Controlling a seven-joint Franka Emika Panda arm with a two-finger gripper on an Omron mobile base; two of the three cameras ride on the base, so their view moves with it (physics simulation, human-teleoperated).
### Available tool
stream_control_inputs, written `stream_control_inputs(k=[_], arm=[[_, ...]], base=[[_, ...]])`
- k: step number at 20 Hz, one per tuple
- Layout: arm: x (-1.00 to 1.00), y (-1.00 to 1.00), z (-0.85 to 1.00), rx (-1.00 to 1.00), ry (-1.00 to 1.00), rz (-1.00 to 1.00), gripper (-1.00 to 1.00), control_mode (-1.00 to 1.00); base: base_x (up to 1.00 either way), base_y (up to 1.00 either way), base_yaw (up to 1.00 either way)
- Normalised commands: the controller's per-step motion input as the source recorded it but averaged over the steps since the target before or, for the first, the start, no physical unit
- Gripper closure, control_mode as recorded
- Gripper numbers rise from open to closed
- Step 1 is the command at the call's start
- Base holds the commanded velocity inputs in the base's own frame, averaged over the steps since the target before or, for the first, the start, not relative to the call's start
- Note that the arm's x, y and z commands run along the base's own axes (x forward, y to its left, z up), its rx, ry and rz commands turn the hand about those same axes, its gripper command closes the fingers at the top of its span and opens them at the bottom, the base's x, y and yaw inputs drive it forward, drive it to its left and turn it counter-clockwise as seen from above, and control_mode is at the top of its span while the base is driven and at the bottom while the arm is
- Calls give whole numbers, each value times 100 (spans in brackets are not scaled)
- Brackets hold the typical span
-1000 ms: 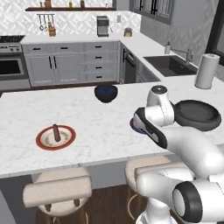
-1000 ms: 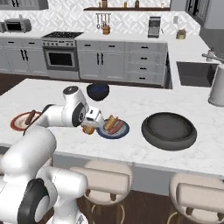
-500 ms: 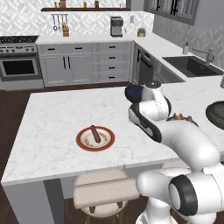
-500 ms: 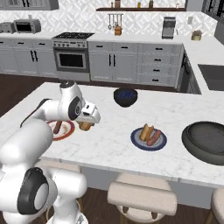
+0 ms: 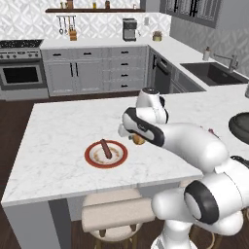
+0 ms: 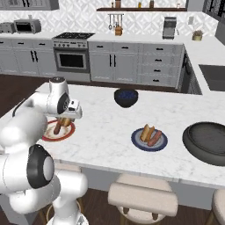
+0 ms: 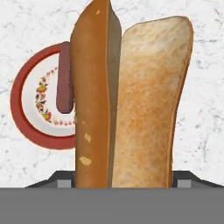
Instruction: Place one bun and one sausage from the bowl on each plate.
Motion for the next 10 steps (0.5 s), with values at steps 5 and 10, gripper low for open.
stream_control_inputs(k=[5,10], arm=[[55,72,-50,-1,14,3,100,-100],[77,22,-68,0,20,10,100,-100]], base=[[0,0,0],[0,0,0]])
